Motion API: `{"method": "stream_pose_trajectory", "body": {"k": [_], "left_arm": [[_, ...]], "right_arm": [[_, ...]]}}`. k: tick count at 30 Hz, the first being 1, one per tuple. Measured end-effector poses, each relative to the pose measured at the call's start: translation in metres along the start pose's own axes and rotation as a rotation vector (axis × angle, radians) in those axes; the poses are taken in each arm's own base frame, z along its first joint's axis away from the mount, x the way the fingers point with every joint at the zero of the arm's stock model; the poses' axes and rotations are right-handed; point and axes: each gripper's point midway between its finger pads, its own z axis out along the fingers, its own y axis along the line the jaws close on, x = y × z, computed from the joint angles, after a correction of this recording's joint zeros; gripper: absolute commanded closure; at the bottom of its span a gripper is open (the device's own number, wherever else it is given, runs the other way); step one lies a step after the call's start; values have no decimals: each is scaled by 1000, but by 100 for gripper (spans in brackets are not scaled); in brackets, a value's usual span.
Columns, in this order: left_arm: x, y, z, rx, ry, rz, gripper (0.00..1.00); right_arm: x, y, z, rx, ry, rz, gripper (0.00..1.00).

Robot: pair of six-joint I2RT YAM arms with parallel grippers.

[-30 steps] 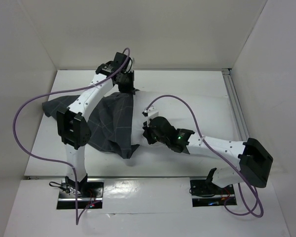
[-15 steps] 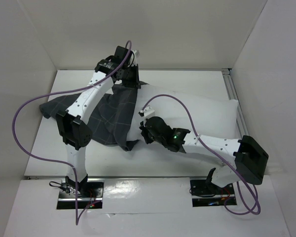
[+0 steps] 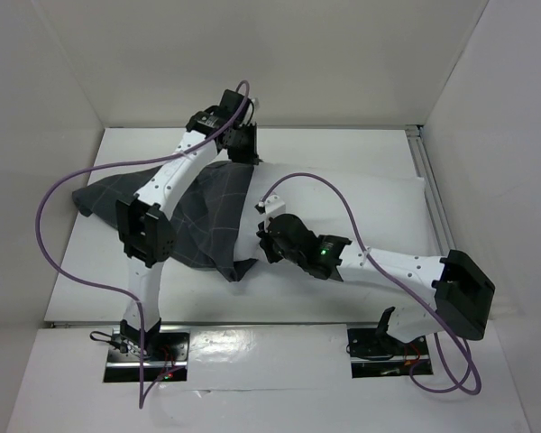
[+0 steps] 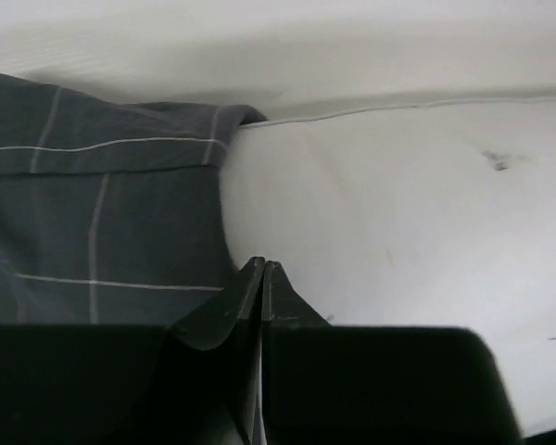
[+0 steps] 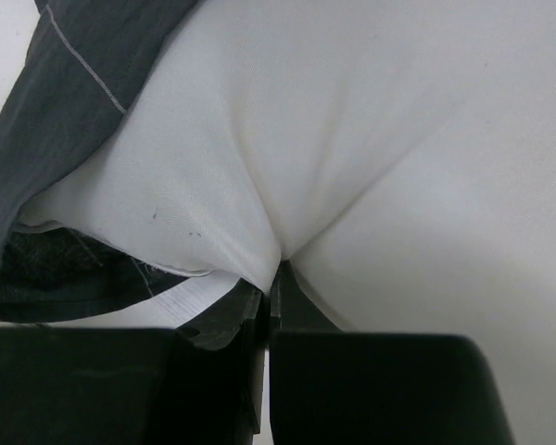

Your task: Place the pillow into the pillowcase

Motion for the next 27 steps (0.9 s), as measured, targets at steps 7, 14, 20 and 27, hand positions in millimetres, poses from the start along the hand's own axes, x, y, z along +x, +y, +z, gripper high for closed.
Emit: {"method": "stream_pose_trajectory", "body": {"k": [7,14,20,27], "left_arm": [[8,29,4,-149,-11,5,40],[10,37,4,-206,-17,16,57],[11,36,3,-234,-25,31,97],[-5,18,-12,-183,-63,56,97]], "right_arm": [[0,0,0,0,0,-4,100],[0,0,0,0,1,-15,100],[1,0,0,0,2,-18,100],[1,0,0,0,3,-21,100]]}}
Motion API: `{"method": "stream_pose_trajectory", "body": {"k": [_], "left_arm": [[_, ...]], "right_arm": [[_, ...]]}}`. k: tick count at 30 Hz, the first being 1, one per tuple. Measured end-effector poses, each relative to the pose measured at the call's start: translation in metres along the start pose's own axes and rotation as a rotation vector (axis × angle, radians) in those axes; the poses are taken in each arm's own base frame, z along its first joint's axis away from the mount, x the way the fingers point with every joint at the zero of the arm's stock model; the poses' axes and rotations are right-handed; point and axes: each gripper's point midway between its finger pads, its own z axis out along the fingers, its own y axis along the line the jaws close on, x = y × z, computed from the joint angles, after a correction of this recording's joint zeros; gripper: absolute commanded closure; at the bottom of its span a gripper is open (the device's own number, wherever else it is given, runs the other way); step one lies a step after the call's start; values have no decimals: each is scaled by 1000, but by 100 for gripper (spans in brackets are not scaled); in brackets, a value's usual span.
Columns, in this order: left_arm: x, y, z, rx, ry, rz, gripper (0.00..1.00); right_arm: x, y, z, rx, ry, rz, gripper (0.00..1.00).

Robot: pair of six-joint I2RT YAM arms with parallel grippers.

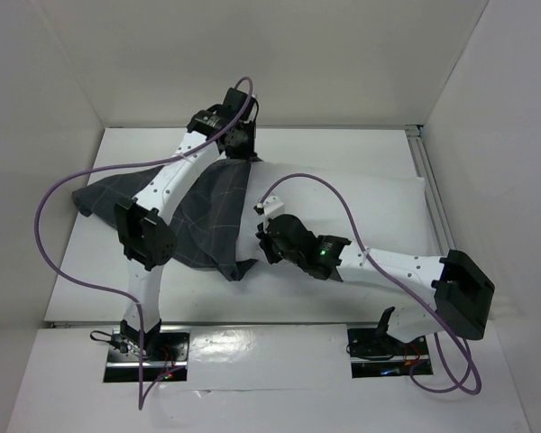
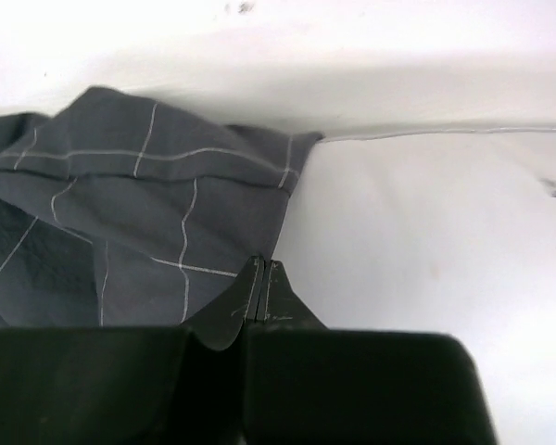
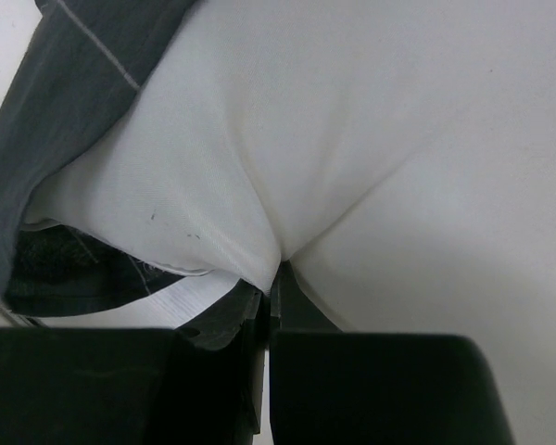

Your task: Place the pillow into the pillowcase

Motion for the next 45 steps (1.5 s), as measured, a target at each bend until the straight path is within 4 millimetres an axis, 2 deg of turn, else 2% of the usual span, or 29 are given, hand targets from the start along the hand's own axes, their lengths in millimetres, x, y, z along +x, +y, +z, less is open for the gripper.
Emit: {"method": "stream_pose_trajectory", "body": {"k": [2,6,7,10,14,17,21,23,25,27,29,30,31,34,35,37,39,41,43,45], "left_arm": [[-8,-7,-8,21,-23,1,94],[-18,-19,-21,56,-54,7,95],[-19,-21,-23,63,-55,8,100],[-19,-30,-28,110,-46,11,100],[-14,-57,-38,277,-1,2,100],[-16,-85,-56,439,22,-17,100],[-29,-116,-79,613,-15,-48,100],[-32,-126,-85,667,-24,-67,100],[-35,-134,-85,710,-22,-89,100],[-42,-142,-79,744,-31,-99,71],[-45,-145,-69,767,-20,-113,45],[-44,-143,-62,770,-10,-115,24],[-42,-140,-56,766,4,-117,20],[-37,-119,-42,710,35,-146,18],[-37,-109,-42,681,28,-147,18],[-36,-80,-47,575,-9,-162,24],[-38,-48,-67,465,-82,-172,34],[-38,-14,-103,359,-173,-184,38],[-32,10,-153,292,-285,-202,35],[-18,18,-191,278,-393,-221,29]], "right_arm": [[1,1,0,-2,4,-3,100],[4,3,-1,-6,14,-11,100],[5,4,-1,-8,16,-13,100],[6,5,-2,-6,18,-16,100],[4,4,-3,14,13,-22,100],[-12,0,-10,50,-8,-22,100],[-47,-9,-32,93,-110,6,100],[-58,-13,-38,111,-159,17,100],[-61,-16,-35,132,-189,14,100],[-56,-18,-19,162,-191,0,100],[-41,-20,1,192,-159,-29,100],[-33,-22,9,206,-143,-43,100],[-24,-23,17,214,-121,-56,100],[-10,-24,28,223,-94,-81,100],[-11,-24,28,222,-100,-81,100],[-18,-23,28,219,-123,-77,100],[-19,-23,28,219,-128,-78,100],[-19,-23,29,214,-125,-78,100],[-19,-23,30,201,-116,-76,100],[-21,-23,31,185,-106,-71,100]]}}
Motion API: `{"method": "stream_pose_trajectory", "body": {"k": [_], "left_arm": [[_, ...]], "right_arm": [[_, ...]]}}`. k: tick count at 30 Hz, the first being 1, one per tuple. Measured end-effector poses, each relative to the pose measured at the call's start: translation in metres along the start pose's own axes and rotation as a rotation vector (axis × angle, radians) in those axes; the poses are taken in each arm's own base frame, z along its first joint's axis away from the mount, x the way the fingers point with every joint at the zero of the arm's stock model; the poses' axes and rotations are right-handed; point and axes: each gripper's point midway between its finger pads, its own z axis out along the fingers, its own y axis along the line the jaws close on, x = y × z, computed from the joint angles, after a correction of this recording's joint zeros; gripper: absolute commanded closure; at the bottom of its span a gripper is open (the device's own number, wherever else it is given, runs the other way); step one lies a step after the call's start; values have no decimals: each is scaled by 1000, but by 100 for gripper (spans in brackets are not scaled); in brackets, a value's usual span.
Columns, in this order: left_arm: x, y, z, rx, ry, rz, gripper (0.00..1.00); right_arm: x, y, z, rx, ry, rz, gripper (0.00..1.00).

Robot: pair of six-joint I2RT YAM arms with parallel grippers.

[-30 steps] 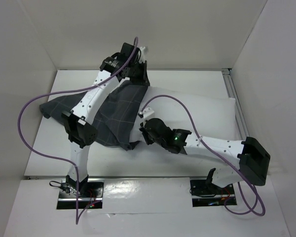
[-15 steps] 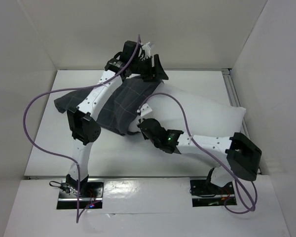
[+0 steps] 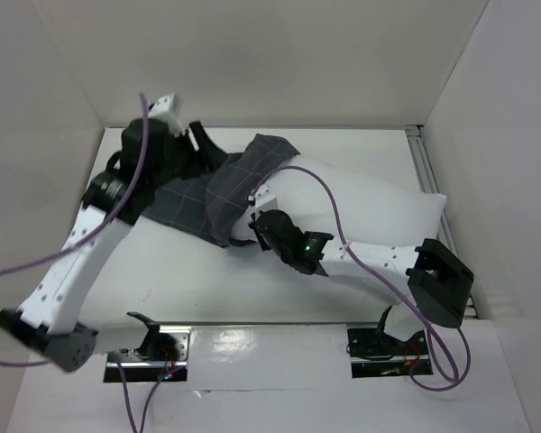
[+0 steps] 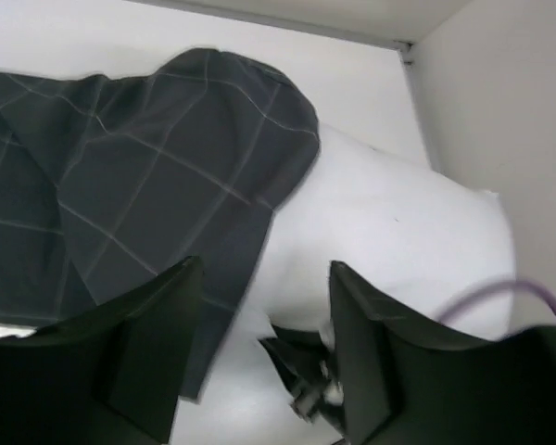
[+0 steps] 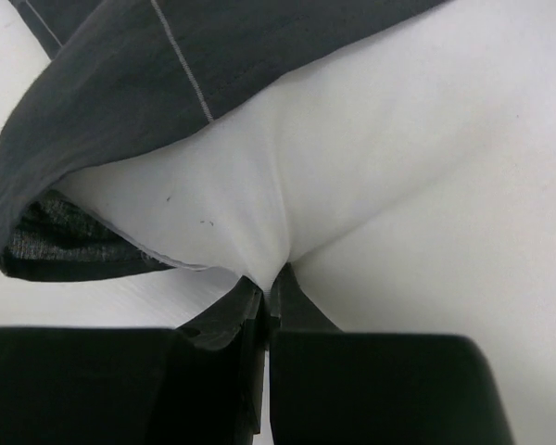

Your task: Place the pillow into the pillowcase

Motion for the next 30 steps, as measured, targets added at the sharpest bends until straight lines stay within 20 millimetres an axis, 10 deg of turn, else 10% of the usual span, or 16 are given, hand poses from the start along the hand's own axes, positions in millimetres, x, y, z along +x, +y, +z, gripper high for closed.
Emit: {"method": "stream_pose_trajectory", "body": {"k": [4,12,20,30], "left_arm": [[57,12,-41,-3,-13,-68,24],[204,81,0,-239,283,-148,24],[203,97,6,-334,225,-176,42],[203,110,-3,-430,178,-152,30]], "right_arm": [[-10,6,4,-41,14,9,100],[-21,29,10,-131,59,2,100],[-20,31,9,-144,76,-3,100],[-18,32,12,-146,88,-6,100]]}}
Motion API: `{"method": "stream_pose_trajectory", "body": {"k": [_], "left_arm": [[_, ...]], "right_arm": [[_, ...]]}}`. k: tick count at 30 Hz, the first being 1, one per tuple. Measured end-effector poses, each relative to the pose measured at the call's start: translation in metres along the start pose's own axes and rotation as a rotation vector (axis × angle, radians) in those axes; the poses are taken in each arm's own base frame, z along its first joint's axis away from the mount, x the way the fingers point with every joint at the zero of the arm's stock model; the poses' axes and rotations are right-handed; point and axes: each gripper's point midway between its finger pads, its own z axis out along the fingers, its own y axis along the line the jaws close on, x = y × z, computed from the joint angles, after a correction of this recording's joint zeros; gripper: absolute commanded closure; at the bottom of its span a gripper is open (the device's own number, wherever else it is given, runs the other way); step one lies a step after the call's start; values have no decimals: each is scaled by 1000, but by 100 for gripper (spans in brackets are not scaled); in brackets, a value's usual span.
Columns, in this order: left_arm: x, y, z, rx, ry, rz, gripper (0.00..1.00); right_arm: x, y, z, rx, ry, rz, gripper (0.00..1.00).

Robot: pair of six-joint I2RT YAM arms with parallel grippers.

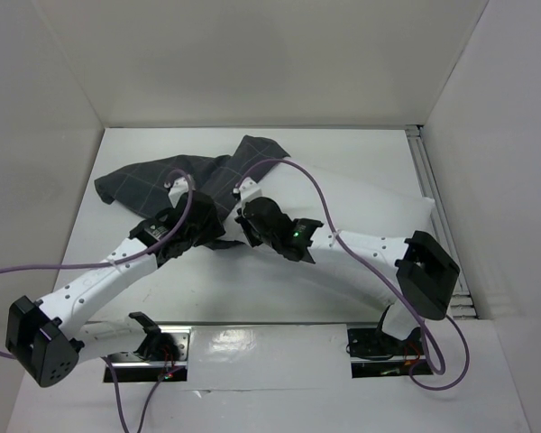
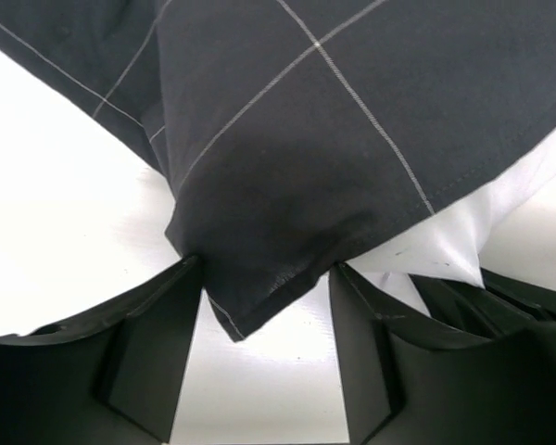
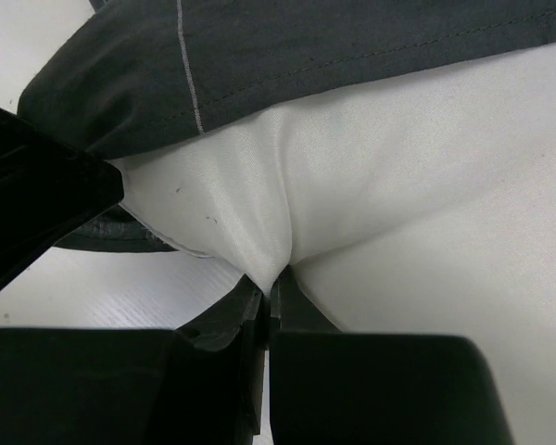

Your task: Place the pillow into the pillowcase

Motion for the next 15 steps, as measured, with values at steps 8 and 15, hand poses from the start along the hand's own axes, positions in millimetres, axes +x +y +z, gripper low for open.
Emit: {"method": "stream_pose_trajectory", "body": {"k": [8,15], "left_arm": [[5,12,4,-59,5,3,28],[14,19,6,-83,22,-4,35]], "right_arm": [[-2,-4,4,10,5,3,100],[-9,-14,7,21,-5,8,100]]}}
